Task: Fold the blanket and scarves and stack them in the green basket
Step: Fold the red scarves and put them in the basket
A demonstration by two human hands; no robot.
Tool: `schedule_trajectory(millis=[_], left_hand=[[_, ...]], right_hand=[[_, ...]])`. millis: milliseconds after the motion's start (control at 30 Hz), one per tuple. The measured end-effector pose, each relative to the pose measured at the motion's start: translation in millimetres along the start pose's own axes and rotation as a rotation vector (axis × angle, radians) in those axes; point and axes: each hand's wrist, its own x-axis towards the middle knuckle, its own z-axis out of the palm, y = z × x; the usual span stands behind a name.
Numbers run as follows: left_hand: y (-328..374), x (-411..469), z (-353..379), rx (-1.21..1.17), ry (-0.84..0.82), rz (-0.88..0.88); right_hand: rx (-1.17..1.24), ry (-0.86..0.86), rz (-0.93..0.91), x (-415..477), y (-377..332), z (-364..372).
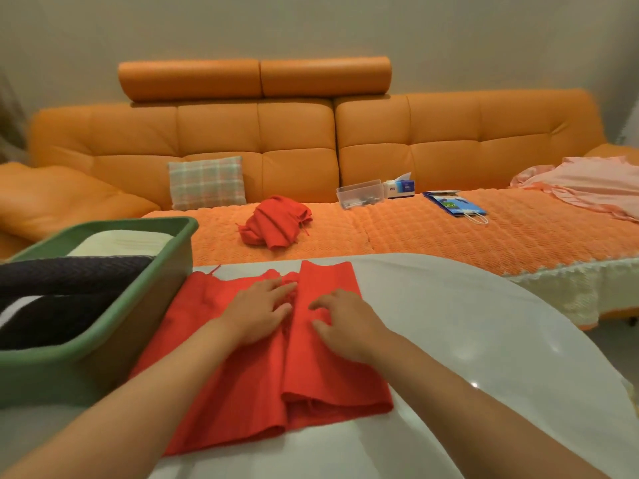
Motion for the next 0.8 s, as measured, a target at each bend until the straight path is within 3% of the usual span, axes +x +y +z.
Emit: schedule_trajectory(millis=[133, 333, 467, 567, 667, 733, 800], left_hand=[[7, -23, 19, 0.014, -0.125, -0.02], [55, -15, 27, 0.057, -0.129, -0.082], [100, -1, 28, 0.087, -0.148, -0.103], [108, 11, 17, 0.12, -0.052, -0.042], [93, 13, 15, 0.127, 0.013, -0.009], [81, 5, 17, 0.087, -0.073, -0.056], [71, -4, 18, 0.062, -0.169, -0.16]], right_hand=[[-0.19, -0.289, -0.039, -11, 4, 24], [-0.249, -0.372, -0.033, -20, 51, -9], [-0.276, -0.362, 0.087, -28, 96, -41], [-0.254, -0.335, 0.133, -38, 108, -57], [-0.308, -0.157, 0.051, -47, 85, -54], [-0.258, -0.059, -0.017, -54, 56, -42], [-0.228, -0.114, -0.033, -65, 28, -21]])
